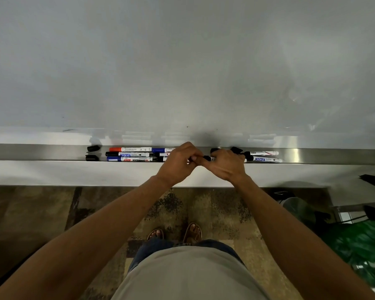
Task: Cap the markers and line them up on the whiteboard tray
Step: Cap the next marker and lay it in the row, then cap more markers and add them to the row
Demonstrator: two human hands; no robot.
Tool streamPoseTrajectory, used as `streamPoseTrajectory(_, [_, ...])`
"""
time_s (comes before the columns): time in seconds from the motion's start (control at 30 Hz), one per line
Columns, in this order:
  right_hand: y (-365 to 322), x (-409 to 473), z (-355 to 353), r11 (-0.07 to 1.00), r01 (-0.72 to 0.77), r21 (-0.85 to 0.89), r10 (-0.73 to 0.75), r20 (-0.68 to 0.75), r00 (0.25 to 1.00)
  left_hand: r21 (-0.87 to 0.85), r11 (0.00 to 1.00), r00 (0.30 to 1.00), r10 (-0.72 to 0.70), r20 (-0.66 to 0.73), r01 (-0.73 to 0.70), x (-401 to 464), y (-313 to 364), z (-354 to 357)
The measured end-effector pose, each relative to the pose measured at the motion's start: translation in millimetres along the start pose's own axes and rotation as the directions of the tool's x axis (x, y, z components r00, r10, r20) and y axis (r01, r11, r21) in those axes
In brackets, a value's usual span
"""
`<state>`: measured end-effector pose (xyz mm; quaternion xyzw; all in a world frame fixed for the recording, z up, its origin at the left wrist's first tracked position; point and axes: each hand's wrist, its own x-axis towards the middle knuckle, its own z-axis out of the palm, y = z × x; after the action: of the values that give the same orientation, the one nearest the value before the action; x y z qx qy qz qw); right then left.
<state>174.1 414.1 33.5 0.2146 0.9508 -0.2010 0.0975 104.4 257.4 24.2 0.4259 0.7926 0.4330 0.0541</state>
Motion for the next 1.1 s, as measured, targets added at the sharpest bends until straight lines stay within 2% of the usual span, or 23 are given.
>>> streamPoseTrajectory(0.07, [-3,0,-1,0.999,0.004,0.049,-0.004,0.015,1.000,-0.002,1.000,1.000,0.014,-0.016,-0.014,0,0,-3])
streamPoseTrajectory(0.17, [-7,-2,2,0.995,0.011,0.095,-0.007,-0.038,0.999,0.017,0.999,0.999,0.040,-0.035,-0.039,-3,3,-3])
streamPoseTrajectory(0.33, [-9,-3,10,0.995,0.035,0.096,-0.022,-0.128,0.991,0.052,0.998,0.997,0.050,-0.051,-0.047,-9,5,2])
streamPoseTrajectory(0.43, [-8,-4,17,0.998,0.059,0.032,-0.052,-0.174,0.983,0.071,0.997,0.998,0.037,-0.045,-0.034,-11,2,1])
streamPoseTrajectory(0.63, [15,0,35,0.975,0.173,-0.143,-0.209,-0.304,0.929,0.138,0.990,1.000,-0.021,-0.020,0.023,-23,-13,-4])
streamPoseTrajectory(0.7, [26,4,38,0.973,0.178,-0.148,-0.219,-0.347,0.912,0.161,0.985,0.997,-0.053,-0.047,0.060,-31,-21,-10])
streamPoseTrajectory(0.8, [41,12,41,0.973,0.193,-0.129,-0.225,-0.318,0.921,0.183,0.977,0.992,-0.102,-0.069,0.113,-45,-35,-24])
streamPoseTrajectory(0.93, [54,18,51,0.955,0.247,-0.165,-0.291,-0.347,0.892,0.238,0.955,0.982,-0.157,-0.104,0.178,-62,-53,-44])
streamPoseTrajectory(1.1, [50,22,54,0.968,0.227,-0.102,-0.249,-0.423,0.871,0.265,0.930,0.964,-0.223,-0.146,0.256,-77,-72,-68])
